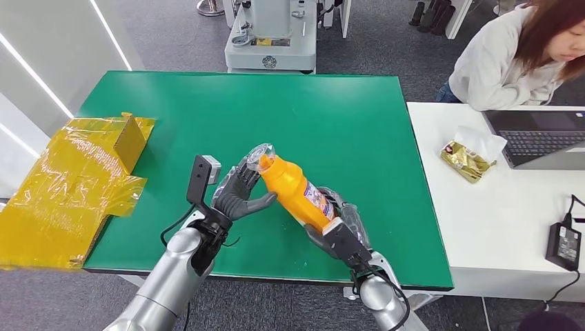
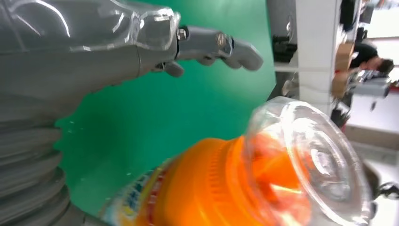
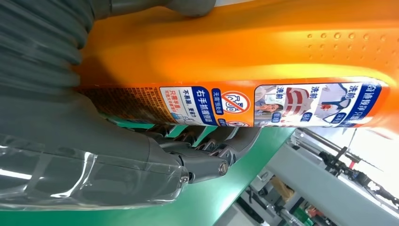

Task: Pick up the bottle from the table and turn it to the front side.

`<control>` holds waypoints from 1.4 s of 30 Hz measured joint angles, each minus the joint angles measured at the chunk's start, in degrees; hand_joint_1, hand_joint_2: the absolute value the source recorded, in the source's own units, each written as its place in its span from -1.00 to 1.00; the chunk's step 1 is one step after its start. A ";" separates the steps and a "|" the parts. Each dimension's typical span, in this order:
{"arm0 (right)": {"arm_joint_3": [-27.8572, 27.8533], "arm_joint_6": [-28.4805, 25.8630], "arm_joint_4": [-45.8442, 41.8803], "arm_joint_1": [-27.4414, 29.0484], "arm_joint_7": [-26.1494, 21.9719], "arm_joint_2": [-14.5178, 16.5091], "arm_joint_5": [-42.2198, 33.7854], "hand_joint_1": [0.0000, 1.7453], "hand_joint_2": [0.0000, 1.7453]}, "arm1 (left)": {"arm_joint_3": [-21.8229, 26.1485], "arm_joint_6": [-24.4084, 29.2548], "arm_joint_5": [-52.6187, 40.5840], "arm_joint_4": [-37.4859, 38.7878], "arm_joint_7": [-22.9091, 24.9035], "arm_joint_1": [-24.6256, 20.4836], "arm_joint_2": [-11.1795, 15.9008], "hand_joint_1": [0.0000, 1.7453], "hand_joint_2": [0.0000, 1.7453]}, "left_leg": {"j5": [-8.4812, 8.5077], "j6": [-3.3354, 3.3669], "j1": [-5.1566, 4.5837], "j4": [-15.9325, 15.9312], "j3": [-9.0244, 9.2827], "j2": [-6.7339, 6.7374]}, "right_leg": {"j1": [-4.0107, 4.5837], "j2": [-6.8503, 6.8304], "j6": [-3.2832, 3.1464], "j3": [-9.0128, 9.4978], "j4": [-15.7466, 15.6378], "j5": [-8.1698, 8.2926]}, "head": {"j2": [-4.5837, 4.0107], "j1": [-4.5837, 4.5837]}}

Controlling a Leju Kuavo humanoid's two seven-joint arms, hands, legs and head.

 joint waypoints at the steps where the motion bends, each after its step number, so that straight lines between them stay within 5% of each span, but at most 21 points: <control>1: -0.38 -0.09 -0.45 0.39 -0.01 -0.02 0.04 1.00 1.00 | -0.05 -0.01 -0.06 0.01 -0.03 0.06 0.31 -1.00 1.00 | 0.00 0.00 0.00 0.00 0.00 0.00 | 0.00 0.00 0.00 -0.01 0.00 0.00 | 0.00 0.00; 13: -2.77 0.75 -3.89 2.47 -0.91 -0.02 -0.86 1.00 1.00 | -0.27 3.16 -1.82 -0.01 -0.34 -0.53 -0.39 -1.00 1.00 | 0.00 0.00 0.00 0.02 -0.02 0.00 | 0.00 -0.01 0.00 -0.02 0.00 0.01 | 0.00 0.01; 22: -2.76 1.14 -2.00 -0.10 -1.21 1.02 -2.11 1.00 1.00 | -1.56 -1.14 4.49 -0.27 2.47 -2.89 -3.30 -1.00 1.00 | 0.00 0.00 0.00 0.02 -0.02 0.00 | 0.00 0.00 0.03 -0.02 0.00 0.03 | 0.00 0.01; 33: -3.10 0.82 -1.15 -1.09 -1.79 1.30 -1.25 1.00 1.00 | -4.27 -6.10 9.38 -4.25 5.08 -2.59 -2.54 -1.00 1.00 | 0.00 0.00 0.00 0.01 -0.04 0.00 | 0.00 0.00 0.03 -0.03 0.00 0.03 | 0.00 0.00; 42: -3.26 0.86 -0.26 -1.76 -1.93 1.30 -1.92 1.00 1.00 | -8.01 4.35 0.55 -4.64 1.42 -3.48 -2.64 -1.00 1.00 | 0.00 0.00 0.00 0.04 -0.04 -0.01 | -0.01 0.00 0.03 -0.03 0.00 0.03 | 0.00 0.00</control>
